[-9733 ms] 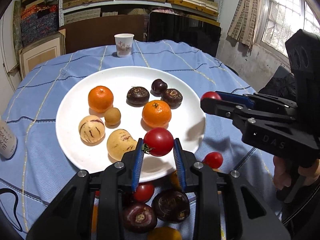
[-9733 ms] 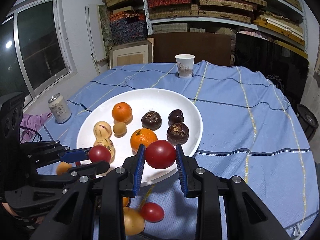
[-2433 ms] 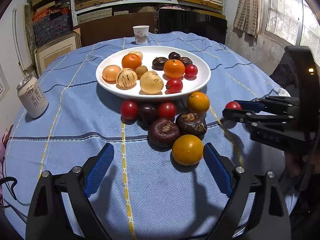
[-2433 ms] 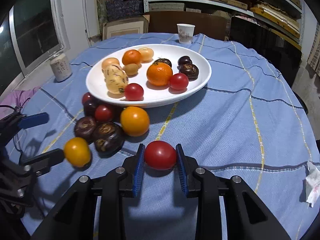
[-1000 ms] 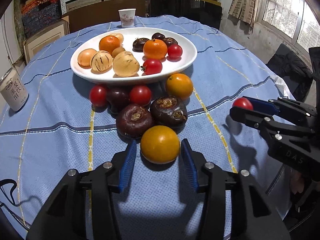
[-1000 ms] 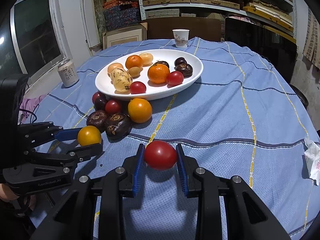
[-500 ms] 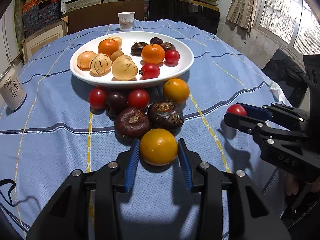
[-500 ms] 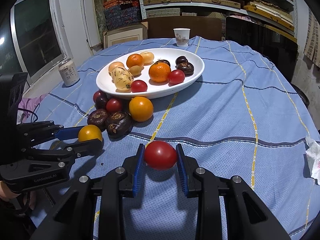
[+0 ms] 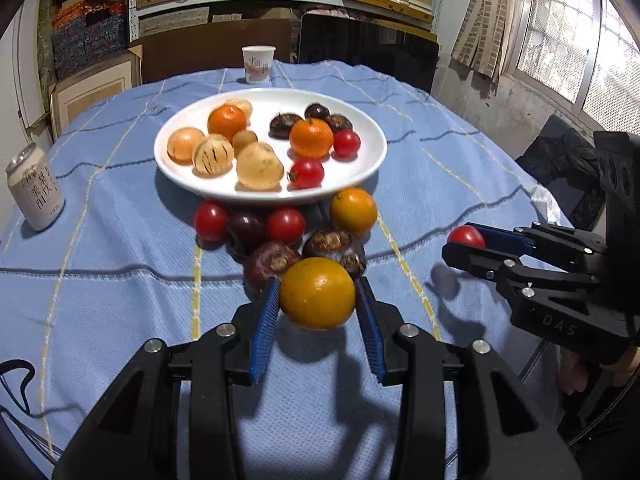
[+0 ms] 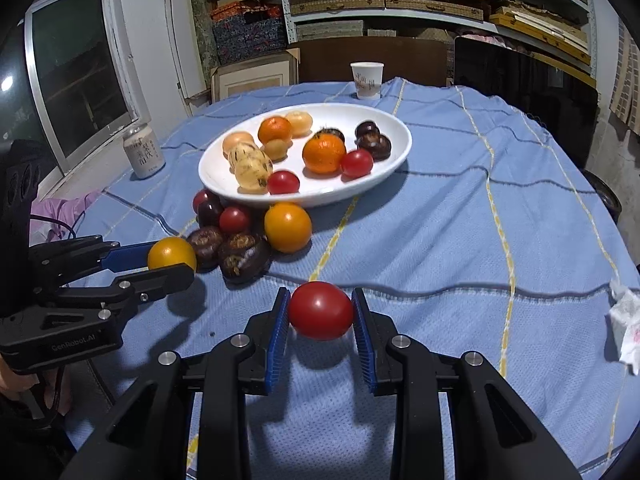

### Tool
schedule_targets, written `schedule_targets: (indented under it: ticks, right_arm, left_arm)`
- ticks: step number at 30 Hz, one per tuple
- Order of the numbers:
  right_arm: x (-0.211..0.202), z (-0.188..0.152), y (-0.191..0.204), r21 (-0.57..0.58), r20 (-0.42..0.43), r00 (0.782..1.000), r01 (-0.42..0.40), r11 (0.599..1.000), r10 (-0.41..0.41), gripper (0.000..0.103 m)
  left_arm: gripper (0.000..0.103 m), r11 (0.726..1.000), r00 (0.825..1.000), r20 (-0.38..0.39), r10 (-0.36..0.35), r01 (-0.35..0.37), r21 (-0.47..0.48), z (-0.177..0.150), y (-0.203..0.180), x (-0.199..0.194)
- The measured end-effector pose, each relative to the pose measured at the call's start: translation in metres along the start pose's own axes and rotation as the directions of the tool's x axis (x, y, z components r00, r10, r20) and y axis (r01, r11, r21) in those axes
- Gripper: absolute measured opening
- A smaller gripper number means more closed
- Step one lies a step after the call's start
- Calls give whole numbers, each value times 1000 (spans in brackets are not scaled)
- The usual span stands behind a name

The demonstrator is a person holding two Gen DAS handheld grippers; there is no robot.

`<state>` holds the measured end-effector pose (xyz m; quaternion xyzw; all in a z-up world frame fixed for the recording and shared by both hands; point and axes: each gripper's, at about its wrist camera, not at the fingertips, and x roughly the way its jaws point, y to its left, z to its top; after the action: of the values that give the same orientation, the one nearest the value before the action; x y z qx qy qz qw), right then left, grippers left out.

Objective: Organize fruits
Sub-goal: 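Carry both tomatoes over the white plate and open both grippers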

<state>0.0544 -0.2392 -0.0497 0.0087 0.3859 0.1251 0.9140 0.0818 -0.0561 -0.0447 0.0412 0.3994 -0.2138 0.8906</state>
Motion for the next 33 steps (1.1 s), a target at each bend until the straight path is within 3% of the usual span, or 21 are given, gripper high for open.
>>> schedule_targets:
  ticks: [7, 11, 17, 22, 24, 30, 33]
  right_arm:
    - [-15, 68, -2, -62, 113, 994, -2, 998, 9, 31]
    - [1, 117, -4, -96, 163, 987, 14, 995, 2, 31]
    - [68, 170, -22, -45, 112, 994, 7, 999, -2, 31]
    - [114, 184, -29, -12, 45, 998, -37, 999, 38, 32]
    - [121, 185, -30, -4, 34, 998, -57, 998, 57, 40]
    - [103, 177, -30, 1, 64, 997, -45, 999, 45, 41]
    - [77, 165, -25, -8, 80, 996, -37, 999, 37, 41]
  left_arm:
    - [38, 1000, 998, 68, 9, -8, -17, 65, 16, -9]
    - [38, 1000, 994, 103, 22, -21, -13, 113, 19, 2]
    - [38, 998, 1000, 21, 23, -22, -65, 150, 42, 59]
    - [39, 994, 999, -40, -5, 0, -112, 153, 56, 88]
    - [62, 992, 999, -47, -14, 8, -130, 153, 61, 92]
    - [67, 990, 1000, 18, 3, 0, -141, 149, 63, 62]
    - [74, 993, 998, 56, 11, -4, -117, 136, 58, 39]
